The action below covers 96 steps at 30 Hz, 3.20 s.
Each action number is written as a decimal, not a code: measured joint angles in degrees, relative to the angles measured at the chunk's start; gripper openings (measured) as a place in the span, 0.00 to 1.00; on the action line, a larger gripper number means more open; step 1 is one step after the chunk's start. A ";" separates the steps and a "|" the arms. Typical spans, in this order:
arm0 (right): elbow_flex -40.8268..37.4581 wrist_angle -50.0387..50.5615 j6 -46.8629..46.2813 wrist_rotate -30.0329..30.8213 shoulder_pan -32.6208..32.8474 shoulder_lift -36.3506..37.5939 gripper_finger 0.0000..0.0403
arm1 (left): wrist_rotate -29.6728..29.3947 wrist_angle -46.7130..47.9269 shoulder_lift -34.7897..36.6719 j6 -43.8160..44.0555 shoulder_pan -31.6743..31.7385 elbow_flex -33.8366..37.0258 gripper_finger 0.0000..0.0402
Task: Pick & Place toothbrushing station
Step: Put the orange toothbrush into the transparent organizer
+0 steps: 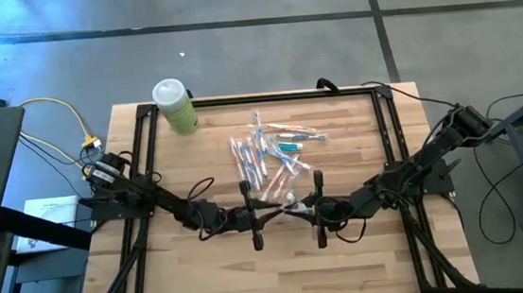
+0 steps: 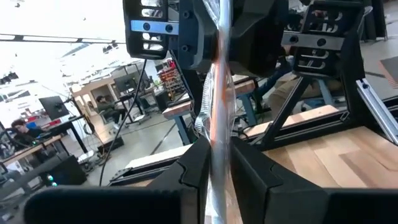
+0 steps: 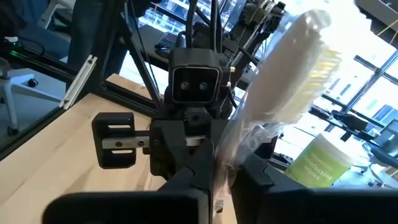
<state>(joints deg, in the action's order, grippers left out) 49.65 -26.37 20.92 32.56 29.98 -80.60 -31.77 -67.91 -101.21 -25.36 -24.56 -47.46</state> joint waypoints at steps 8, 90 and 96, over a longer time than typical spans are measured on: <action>0.02 1.43 -3.19 0.80 1.16 0.00 0.04 | 1.70 0.24 0.00 -0.81 -0.99 0.00 0.23; -7.28 40.76 -57.53 10.48 -3.74 -0.71 0.58 | -56.99 -0.27 0.17 -14.86 -4.63 0.02 0.10; -7.05 39.48 -53.10 10.49 -2.63 2.99 0.64 | -57.79 -3.24 0.50 -17.18 -9.33 0.02 0.10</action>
<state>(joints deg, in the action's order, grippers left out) 42.60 13.11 -32.18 43.05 27.35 -77.61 -89.56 -71.15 -100.71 -42.54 -33.89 -47.44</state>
